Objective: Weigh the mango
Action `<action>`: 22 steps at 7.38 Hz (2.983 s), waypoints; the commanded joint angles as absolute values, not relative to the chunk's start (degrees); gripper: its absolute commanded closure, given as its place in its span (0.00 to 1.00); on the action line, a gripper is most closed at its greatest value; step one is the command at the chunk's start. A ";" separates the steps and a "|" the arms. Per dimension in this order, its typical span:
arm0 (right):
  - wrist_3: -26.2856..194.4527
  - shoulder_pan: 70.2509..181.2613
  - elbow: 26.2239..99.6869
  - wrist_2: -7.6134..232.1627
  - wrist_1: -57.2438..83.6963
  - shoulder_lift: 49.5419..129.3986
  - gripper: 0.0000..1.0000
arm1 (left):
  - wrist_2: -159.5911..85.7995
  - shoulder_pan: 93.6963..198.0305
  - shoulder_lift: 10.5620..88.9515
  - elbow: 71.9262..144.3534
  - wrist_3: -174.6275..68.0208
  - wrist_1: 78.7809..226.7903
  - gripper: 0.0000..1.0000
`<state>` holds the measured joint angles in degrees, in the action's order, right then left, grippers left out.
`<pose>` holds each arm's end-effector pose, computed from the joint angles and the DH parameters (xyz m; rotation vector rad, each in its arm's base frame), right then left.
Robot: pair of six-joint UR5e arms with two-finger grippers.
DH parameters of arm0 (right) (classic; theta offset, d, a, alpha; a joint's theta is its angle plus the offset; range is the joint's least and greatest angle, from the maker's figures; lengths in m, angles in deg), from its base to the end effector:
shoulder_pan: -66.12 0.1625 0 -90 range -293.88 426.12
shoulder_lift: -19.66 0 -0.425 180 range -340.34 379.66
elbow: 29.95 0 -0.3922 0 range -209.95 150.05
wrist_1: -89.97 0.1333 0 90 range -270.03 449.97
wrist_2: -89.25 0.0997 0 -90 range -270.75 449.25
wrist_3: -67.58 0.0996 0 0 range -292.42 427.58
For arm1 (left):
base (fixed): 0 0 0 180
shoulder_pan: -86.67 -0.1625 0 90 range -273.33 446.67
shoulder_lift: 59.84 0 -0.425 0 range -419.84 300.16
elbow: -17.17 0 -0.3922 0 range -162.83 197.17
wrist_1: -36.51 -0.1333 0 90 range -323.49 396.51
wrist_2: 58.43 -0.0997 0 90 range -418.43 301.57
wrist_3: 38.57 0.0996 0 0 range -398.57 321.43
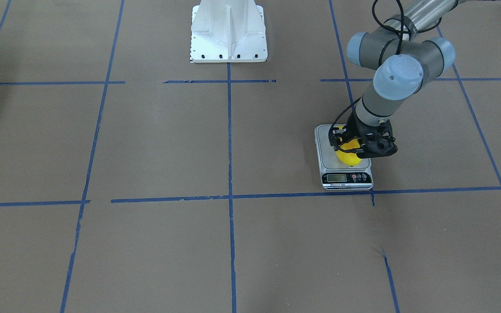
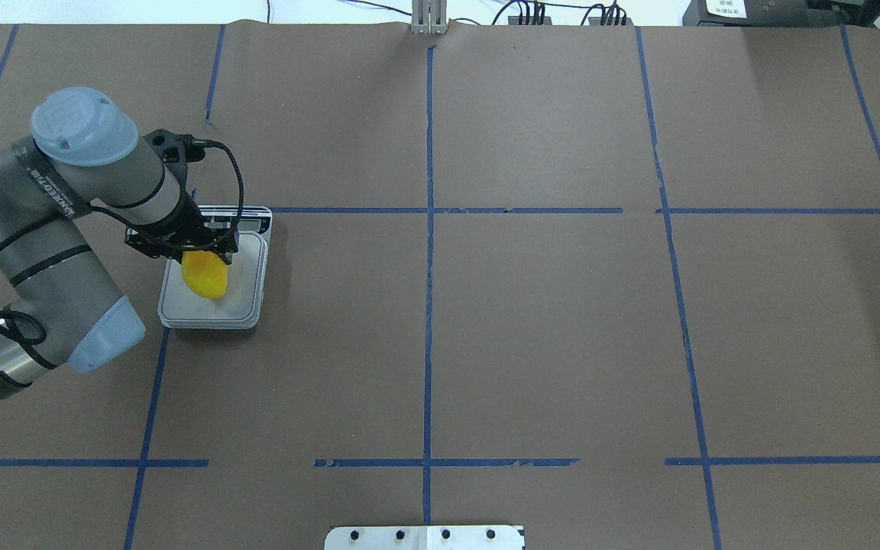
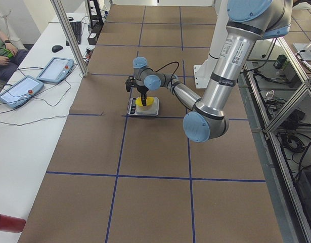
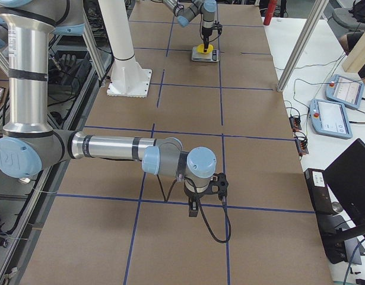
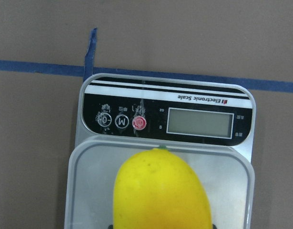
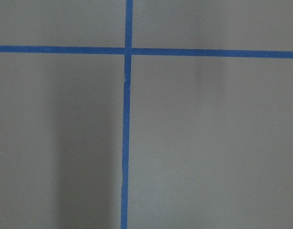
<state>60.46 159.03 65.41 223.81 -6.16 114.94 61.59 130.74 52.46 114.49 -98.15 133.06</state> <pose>0.0859 -0.4410 0.6662 -0.0319 -0.7827 -0.0286 0.3972 -0.5007 0.3726 -0.0298 0.7964 -0.0602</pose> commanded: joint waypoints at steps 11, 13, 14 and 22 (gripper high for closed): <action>60.46 159.02 65.41 223.81 -6.18 114.94 0.00 | 78.76 178.33 34.87 104.90 -29.38 123.13 0.00; 60.55 159.02 65.41 223.81 -6.18 114.94 0.00 | 78.59 178.34 32.10 104.62 -29.96 126.86 0.00; 60.46 159.02 65.41 223.81 -6.18 114.94 0.00 | 78.51 178.34 32.10 104.62 -30.13 126.77 0.00; 60.46 159.02 65.41 223.81 -6.18 114.94 0.00 | 78.33 178.25 32.10 104.53 -30.14 126.86 0.00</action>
